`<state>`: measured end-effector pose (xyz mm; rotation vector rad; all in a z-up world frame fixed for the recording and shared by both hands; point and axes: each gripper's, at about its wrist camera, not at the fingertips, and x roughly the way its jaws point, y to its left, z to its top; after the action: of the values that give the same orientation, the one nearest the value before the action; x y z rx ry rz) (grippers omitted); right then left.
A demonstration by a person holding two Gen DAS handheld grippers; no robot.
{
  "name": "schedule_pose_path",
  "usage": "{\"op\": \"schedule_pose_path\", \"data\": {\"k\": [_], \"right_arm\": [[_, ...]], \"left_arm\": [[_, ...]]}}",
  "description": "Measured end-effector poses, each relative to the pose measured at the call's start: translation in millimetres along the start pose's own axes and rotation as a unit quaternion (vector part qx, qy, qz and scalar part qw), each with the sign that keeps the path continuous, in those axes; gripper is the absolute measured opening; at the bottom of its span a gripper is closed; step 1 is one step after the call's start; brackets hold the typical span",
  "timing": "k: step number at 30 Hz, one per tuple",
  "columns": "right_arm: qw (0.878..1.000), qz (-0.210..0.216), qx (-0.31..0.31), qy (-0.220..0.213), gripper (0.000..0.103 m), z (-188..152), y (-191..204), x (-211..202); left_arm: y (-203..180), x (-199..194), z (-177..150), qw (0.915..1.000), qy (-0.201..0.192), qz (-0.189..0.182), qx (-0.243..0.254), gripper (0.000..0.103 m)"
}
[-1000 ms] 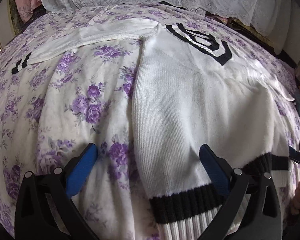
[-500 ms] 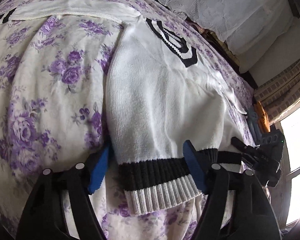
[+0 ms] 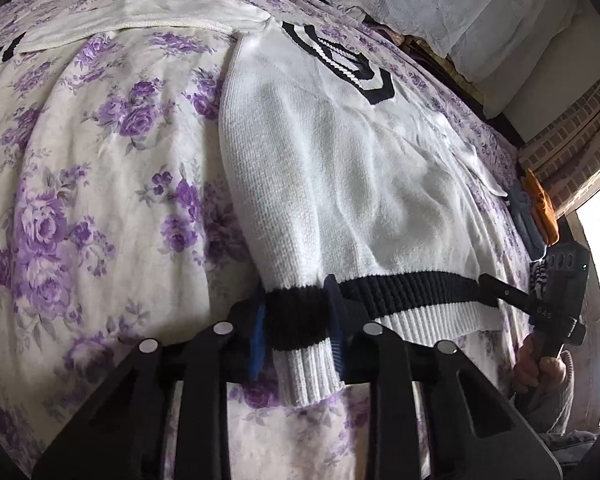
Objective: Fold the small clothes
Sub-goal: 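Reach the right gripper to the striped sleeve cuff and grasp it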
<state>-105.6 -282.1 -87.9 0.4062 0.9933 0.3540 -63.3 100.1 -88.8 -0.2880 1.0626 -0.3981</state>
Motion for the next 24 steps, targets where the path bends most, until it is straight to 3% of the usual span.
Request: {"op": "schedule_pose_path", "data": {"k": [2,4,6,7,8,12,14,16,18,19,21,22,24], "right_arm": [[1.0,0.009,0.007,0.015,0.023,2,-7,-6],[1.0,-0.002,0.007,0.006,0.034,4,-11,-20],[0.999,-0.029,0.003,-0.036,0.038,15,-13,-42],[0.998,-0.023,0.003,-0.053,0.039,23,-13,-50],[0.998,-0.013,0.002,-0.069,0.043,33,-10,-55],[0.995,0.029,-0.024,-0.092,0.062,67,18,-32],[0.997,0.049,-0.019,-0.064,0.062,75,23,-2],[0.998,0.054,0.005,-0.01,0.062,76,13,33],[0.996,0.078,0.041,-0.007,0.043,68,-10,41],[0.994,0.087,0.062,-0.004,0.04,69,-21,35],[0.991,0.089,0.097,-0.032,0.046,73,-38,9],[0.99,0.066,0.105,-0.065,0.051,78,-47,-10],[0.982,-0.004,0.135,-0.135,0.069,95,-75,-46]], "left_arm": [[2,-7,-1,1.0,0.005,0.008,0.002,0.027],[1,-21,3,0.9996,0.0,0.027,0.007,0.031],[-8,-39,12,0.9967,-0.035,0.066,0.031,0.054],[-15,-47,18,0.9949,-0.052,0.073,0.045,0.07],[-23,-51,26,0.9936,-0.066,0.07,0.059,0.078],[-63,-29,64,0.9909,-0.074,0.039,0.105,0.084],[-72,0,76,0.9912,-0.056,0.042,0.113,0.086],[-66,38,82,0.9923,-0.01,0.065,0.105,0.086],[-50,68,83,0.9893,0.034,0.112,0.087,0.085],[-48,67,82,0.9883,0.029,0.115,0.096,0.085],[-57,57,87,0.9871,0.021,0.118,0.106,0.085],[-62,51,93,0.9871,0.013,0.114,0.111,0.085],[-78,42,113,0.9856,-0.012,0.111,0.128,0.085]]}}
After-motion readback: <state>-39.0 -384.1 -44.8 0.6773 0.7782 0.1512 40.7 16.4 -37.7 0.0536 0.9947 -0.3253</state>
